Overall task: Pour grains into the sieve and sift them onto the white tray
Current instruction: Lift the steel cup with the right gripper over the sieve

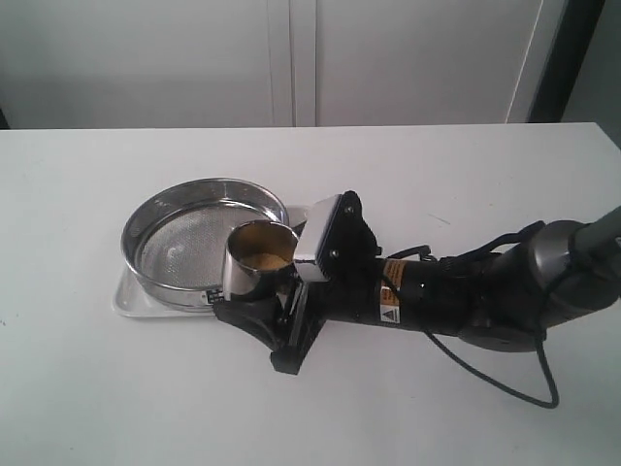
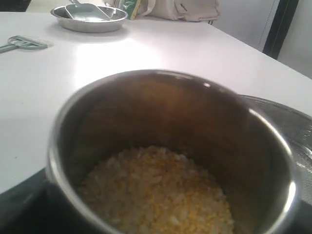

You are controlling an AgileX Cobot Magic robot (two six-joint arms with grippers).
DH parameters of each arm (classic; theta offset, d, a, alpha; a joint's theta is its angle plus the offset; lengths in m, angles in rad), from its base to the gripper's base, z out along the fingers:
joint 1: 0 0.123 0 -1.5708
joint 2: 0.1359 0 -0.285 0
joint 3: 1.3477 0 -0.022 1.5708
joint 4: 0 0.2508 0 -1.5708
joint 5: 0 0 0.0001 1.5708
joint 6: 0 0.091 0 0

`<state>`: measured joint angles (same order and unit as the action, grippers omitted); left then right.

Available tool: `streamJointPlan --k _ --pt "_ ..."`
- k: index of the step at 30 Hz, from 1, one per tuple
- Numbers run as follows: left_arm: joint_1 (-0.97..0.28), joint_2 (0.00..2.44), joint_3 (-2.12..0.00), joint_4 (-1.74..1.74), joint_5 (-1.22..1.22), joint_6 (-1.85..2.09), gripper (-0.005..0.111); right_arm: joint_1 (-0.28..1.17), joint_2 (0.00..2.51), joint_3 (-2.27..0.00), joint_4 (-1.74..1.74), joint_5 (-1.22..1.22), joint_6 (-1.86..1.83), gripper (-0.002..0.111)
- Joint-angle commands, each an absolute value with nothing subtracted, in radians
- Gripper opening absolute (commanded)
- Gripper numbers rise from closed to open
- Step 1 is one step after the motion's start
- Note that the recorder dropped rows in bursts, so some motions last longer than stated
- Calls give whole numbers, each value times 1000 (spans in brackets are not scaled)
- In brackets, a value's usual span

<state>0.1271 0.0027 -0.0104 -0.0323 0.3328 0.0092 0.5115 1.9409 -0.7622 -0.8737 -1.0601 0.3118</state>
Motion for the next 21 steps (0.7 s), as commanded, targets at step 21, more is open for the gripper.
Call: streamJointPlan --k 21 --pt "127 0 0 -36 341 0 0 516 1875 -908 -868 -854 554 0"
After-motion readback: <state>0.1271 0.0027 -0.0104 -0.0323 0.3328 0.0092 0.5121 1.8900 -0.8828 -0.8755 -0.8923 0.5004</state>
